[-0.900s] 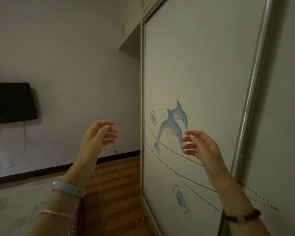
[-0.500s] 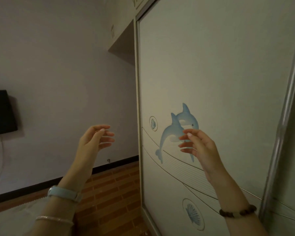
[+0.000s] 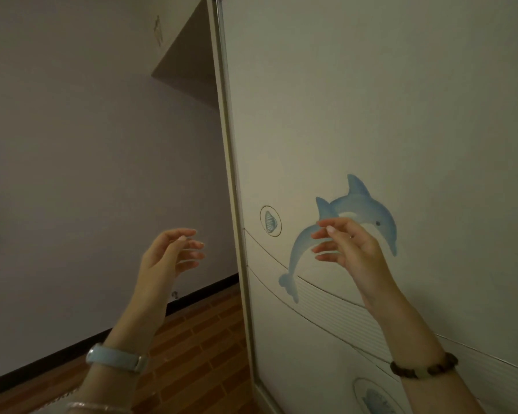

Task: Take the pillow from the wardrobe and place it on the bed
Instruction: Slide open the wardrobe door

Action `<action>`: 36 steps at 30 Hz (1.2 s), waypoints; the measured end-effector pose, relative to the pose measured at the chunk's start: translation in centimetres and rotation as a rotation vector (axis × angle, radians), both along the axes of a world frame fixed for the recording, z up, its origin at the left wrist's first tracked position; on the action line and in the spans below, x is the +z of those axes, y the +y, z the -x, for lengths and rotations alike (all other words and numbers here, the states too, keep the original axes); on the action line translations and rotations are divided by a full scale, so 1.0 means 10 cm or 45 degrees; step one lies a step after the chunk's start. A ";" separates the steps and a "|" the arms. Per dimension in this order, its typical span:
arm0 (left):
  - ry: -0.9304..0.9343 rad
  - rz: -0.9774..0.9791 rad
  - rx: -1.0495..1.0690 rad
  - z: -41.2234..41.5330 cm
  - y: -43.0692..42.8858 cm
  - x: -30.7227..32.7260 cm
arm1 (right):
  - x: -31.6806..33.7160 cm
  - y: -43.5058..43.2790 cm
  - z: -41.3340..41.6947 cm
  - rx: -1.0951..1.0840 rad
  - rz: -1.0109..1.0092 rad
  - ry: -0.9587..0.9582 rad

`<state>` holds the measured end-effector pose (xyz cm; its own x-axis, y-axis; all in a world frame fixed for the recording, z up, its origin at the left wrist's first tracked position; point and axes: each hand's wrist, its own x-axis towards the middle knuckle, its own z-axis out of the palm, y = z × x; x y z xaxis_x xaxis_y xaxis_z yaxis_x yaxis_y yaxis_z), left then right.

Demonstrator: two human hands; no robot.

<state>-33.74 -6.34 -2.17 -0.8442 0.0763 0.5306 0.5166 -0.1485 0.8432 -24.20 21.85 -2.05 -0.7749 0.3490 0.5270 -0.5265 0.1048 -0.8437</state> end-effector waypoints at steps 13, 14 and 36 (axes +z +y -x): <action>-0.030 0.016 -0.050 2.37 0.08 0.05 | 0.03 -0.02 2.14 -0.090 0.019 0.009; -0.025 0.016 -0.052 2.49 0.08 0.06 | 0.04 -0.03 2.25 -0.093 0.012 0.006; 0.032 0.061 -0.558 5.73 0.16 0.12 | -0.15 -0.55 4.92 -0.592 -0.024 0.048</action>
